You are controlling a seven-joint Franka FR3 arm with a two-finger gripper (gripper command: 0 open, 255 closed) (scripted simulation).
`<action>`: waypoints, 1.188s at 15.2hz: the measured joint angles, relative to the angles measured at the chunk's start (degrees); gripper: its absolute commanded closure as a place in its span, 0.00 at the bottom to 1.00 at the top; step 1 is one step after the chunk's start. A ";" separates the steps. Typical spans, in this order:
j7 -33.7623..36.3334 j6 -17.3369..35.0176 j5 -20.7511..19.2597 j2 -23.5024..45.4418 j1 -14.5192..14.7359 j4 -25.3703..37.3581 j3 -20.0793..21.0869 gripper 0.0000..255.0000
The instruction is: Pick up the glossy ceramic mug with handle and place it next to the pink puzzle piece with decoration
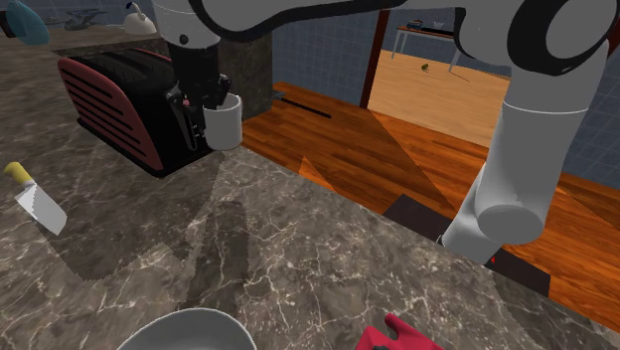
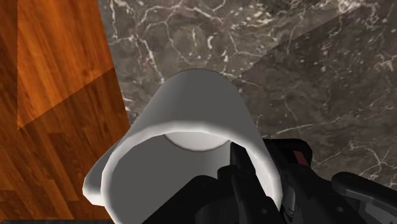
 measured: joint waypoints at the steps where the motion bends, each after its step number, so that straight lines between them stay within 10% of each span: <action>1: -0.04 -0.92 -0.11 0.28 0.20 1.15 0.04 1.00; 14: -1.36 -12.10 -1.52 3.28 2.51 15.04 0.33 1.00; 18: -0.78 -10.61 2.16 -4.05 0.91 7.06 1.15 1.00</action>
